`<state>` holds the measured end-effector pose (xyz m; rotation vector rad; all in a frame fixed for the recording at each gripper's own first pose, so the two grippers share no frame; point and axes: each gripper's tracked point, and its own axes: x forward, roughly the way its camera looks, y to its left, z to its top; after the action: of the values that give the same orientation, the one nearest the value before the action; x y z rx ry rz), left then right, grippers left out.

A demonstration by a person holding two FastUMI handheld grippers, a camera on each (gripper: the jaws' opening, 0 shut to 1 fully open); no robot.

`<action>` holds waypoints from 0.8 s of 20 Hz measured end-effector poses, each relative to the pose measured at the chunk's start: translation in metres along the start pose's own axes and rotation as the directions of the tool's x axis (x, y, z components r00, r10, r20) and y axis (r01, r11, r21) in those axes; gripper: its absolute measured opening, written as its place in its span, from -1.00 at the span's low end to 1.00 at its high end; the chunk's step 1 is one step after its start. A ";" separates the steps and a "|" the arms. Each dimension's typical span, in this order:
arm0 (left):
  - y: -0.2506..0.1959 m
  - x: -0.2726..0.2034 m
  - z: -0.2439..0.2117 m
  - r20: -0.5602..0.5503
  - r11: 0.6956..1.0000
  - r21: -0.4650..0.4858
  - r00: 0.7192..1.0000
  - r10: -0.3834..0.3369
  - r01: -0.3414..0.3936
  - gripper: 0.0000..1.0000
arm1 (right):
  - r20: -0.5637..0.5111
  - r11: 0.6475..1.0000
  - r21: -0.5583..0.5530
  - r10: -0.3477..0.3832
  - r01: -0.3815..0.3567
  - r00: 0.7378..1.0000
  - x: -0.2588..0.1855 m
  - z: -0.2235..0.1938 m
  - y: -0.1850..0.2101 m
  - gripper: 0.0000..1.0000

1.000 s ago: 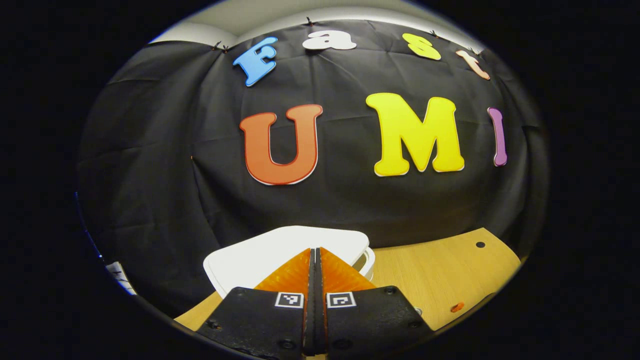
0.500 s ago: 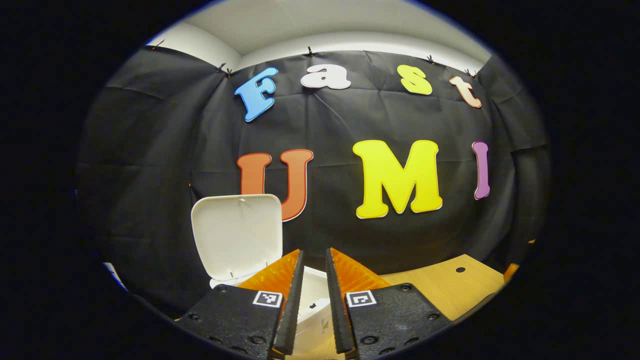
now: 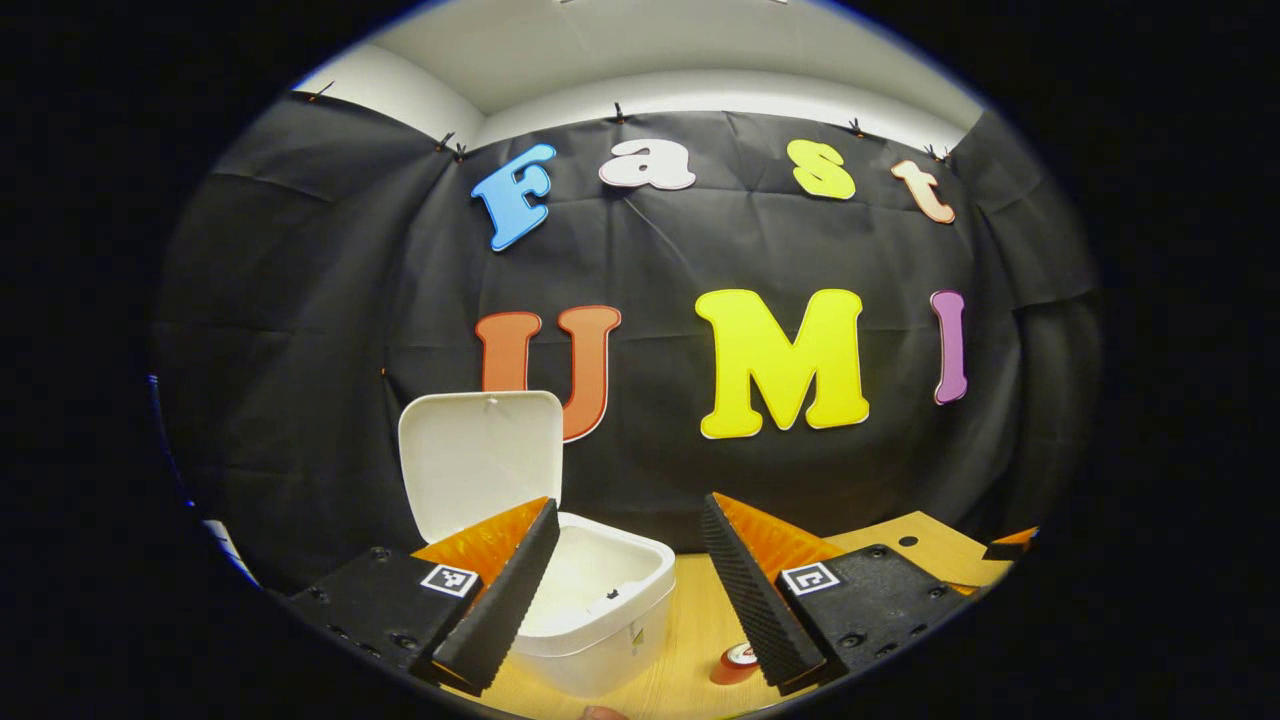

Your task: Press the lid of the desktop garbage bin to open it, pick up the crumpled paper on the desktop and throw it into the bin, then pick up the pop can on the desktop and drop it into the bin, and finally close the garbage bin lid.

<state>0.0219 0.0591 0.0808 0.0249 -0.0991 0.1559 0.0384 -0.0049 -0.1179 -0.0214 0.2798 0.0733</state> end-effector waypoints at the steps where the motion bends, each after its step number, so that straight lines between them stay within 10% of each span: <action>1: -0.002 -0.001 0.001 0.009 1.000 -0.006 1.000 0.003 -0.003 0.89 | -0.025 1.000 0.002 0.009 -0.009 1.000 0.006 -0.009 0.002 0.92; 9: -0.013 -0.002 -0.004 0.005 0.999 0.038 1.000 0.029 -0.029 0.92 | -0.254 0.999 -0.003 0.047 -0.050 0.966 0.056 -0.090 0.004 0.90; 16: -0.017 -0.001 0.002 0.014 0.999 0.053 1.000 0.011 -0.012 0.92 | -0.470 0.999 0.009 0.042 -0.043 0.882 0.088 -0.163 0.002 0.96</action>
<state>0.0230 0.0424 0.0821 0.0783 -0.1086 0.1699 0.0781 -0.0015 -0.2990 -0.0345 0.7695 0.1123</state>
